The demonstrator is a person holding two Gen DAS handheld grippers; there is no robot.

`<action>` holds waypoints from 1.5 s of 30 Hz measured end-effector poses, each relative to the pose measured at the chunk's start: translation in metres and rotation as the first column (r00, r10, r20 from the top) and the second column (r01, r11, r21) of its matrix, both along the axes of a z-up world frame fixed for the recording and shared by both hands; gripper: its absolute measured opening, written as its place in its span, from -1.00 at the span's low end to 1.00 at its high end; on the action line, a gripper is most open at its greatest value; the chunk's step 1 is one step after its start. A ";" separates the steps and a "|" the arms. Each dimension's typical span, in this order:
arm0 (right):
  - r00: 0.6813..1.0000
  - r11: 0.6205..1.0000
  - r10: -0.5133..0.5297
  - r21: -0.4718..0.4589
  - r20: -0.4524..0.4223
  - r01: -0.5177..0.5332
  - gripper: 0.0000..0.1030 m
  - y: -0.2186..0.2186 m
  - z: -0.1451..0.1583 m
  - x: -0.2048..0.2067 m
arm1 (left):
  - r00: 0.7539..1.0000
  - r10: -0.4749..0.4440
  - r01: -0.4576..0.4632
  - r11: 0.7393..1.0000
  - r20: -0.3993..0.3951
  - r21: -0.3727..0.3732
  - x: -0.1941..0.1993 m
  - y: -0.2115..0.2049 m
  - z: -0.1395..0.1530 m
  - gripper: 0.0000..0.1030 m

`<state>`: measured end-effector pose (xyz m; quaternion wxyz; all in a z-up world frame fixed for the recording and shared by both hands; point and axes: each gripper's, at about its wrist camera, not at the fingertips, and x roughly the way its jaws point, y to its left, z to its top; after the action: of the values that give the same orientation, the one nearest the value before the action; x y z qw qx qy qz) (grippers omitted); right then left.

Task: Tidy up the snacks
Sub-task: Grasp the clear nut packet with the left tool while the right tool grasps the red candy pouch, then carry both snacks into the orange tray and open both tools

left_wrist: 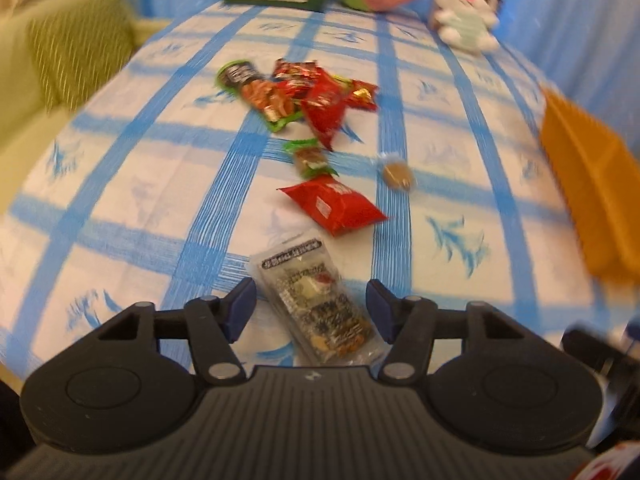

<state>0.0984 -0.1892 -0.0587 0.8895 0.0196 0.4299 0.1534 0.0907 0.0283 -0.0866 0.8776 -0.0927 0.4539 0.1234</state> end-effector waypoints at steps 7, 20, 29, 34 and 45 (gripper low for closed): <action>0.999 0.999 0.037 -0.001 0.010 -0.037 0.99 0.010 0.000 0.001 | 0.999 -0.038 0.039 0.998 -0.011 0.047 -0.005 0.013 0.001 -0.34; 0.952 0.951 0.291 0.077 0.090 -0.298 0.58 0.094 0.004 0.029 | 0.996 0.077 -0.077 0.997 0.041 -0.012 0.004 0.094 0.029 -0.34; 0.862 0.862 0.504 0.031 0.060 -0.506 0.06 0.156 -0.011 0.068 | 0.992 0.105 -0.101 0.993 0.072 -0.060 0.005 0.109 0.040 -0.34; 0.826 0.825 0.564 -0.027 -0.013 -0.564 -0.20 0.179 -0.025 0.079 | 0.992 0.101 -0.095 0.992 0.076 -0.086 0.005 0.106 0.038 -0.34; 0.861 0.861 0.509 -0.020 -0.002 -0.509 -0.50 0.157 -0.016 0.067 | 0.994 0.078 -0.069 0.991 0.075 -0.113 -0.002 0.095 0.041 -0.34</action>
<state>0.1657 -0.0320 -0.0744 0.8184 -0.1036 0.4200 0.3782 0.0888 0.1229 -0.0456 0.8831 -0.1627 0.4214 0.1266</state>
